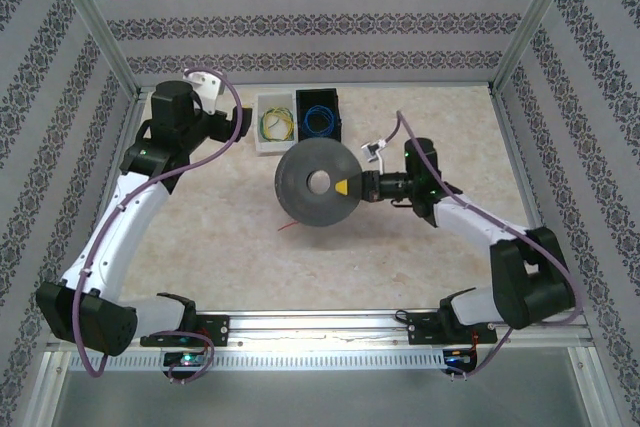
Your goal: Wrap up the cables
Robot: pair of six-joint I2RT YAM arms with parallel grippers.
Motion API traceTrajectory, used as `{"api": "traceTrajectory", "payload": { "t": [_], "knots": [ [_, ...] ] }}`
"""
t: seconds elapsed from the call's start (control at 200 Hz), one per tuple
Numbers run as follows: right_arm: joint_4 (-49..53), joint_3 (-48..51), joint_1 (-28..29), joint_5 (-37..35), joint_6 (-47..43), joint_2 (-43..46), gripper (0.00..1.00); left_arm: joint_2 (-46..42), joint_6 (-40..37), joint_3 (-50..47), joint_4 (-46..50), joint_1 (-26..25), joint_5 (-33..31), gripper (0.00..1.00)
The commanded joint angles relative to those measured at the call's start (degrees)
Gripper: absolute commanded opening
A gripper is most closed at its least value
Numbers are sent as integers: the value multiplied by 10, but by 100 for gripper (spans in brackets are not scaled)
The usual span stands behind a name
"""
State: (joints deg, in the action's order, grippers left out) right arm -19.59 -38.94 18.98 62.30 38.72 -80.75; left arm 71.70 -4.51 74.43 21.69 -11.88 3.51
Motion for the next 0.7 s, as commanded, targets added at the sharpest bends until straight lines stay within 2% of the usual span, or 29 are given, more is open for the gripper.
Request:
{"api": "traceTrajectory", "payload": {
  "t": [0.0,0.135,0.45,0.515,0.695],
  "knots": [
    [-162,34,20,-5,113,-38,0,-3,1,-35,-5,2,-23,100],
    [-228,59,27,-23,140,-95,0,-15,10,-66,-12,2,-18,100],
    [-265,59,18,-39,140,-192,0,-22,32,-102,-4,2,-11,100],
    [-259,67,13,-45,132,-199,6,-22,38,-105,-5,2,-9,100],
    [-248,76,-3,-56,116,-204,31,-17,45,-105,-4,2,3,100]
  ]
}}
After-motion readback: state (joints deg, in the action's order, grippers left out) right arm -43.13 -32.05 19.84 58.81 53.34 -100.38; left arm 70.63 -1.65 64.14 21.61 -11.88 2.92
